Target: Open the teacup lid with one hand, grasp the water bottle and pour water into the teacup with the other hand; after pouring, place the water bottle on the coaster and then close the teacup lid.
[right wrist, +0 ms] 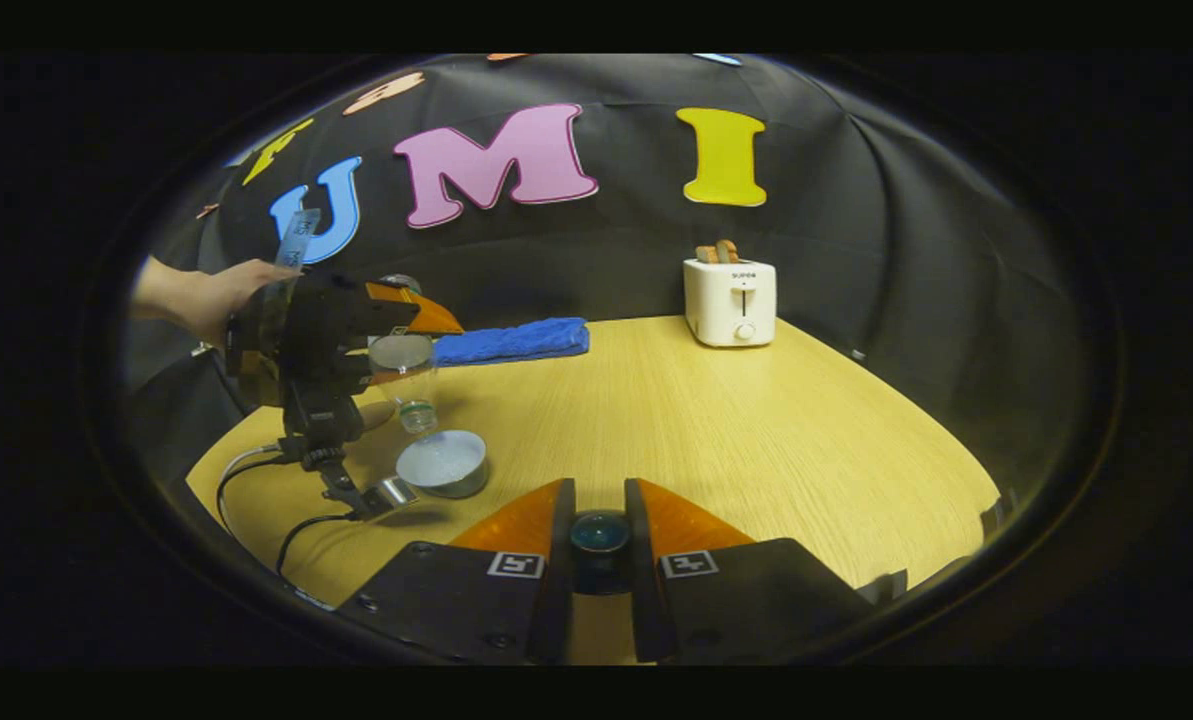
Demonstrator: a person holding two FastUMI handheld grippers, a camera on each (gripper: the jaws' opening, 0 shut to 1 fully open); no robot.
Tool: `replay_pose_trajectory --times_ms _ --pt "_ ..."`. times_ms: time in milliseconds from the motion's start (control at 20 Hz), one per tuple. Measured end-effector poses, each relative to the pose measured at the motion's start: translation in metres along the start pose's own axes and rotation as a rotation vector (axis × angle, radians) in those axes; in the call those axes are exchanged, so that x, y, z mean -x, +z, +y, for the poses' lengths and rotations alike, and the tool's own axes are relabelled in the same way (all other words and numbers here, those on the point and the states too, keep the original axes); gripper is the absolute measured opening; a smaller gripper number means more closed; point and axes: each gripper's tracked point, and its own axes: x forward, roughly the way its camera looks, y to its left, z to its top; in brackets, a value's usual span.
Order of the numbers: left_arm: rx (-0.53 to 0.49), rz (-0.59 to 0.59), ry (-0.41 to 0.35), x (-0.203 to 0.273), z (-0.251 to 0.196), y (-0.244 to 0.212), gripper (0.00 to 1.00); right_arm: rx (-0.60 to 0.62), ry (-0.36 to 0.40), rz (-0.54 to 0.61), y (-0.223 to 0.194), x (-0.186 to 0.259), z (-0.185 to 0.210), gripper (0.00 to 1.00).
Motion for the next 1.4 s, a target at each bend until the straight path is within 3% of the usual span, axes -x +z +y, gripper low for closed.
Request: replay_pose_trajectory --times_ms 50,100,150,400,500,600,750,800,1000,1050,1150,1400 --pt "0.004 0.001 -0.004 0.001 -0.002 -0.001 0.78 0.001 0.003 -0.004 0.002 -0.001 0.001 0.23" --pt "0.006 0.001 -0.005 0.0 -0.003 -0.001 0.78 0.001 0.005 -0.007 0.003 -0.002 0.002 0.32" --pt "0.012 0.001 -0.006 0.0 -0.003 -0.002 0.78 0.001 0.006 -0.008 0.004 -0.002 0.004 0.28" --pt "0.042 -0.009 0.004 0.002 -0.002 -0.002 0.78 0.003 0.009 -0.006 0.005 -0.004 0.009 0.32" --pt "0.079 -0.016 0.018 0.005 -0.001 -0.003 0.78 0.011 0.008 -0.01 0.008 -0.004 0.011 0.28" --pt "0.181 -0.024 0.018 0.011 -0.005 -0.01 0.78 0.016 0.005 -0.015 0.013 -0.004 0.013 0.28" --pt "0.485 -0.003 -0.07 0.023 -0.032 -0.022 0.78 0.007 -0.001 -0.03 0.026 -0.007 0.016 0.32" --pt "0.611 -0.003 -0.066 0.032 -0.035 -0.028 0.78 0.006 -0.003 -0.035 0.031 -0.009 0.018 0.28" --pt "1.066 0.004 0.057 0.068 -0.027 -0.061 0.78 0.022 0.002 -0.058 0.053 -0.017 0.03 0.28" --pt "1.17 -0.003 0.063 0.073 -0.032 -0.067 0.77 0.024 0.007 -0.065 0.058 -0.019 0.035 0.23" --pt "1.407 -0.041 0.094 0.089 -0.035 -0.076 0.77 0.025 0.019 -0.076 0.065 -0.023 0.047 0.32" --pt "2.026 -0.163 0.175 0.084 -0.056 -0.078 0.78 0.03 0.059 -0.075 0.06 -0.036 0.086 0.23"
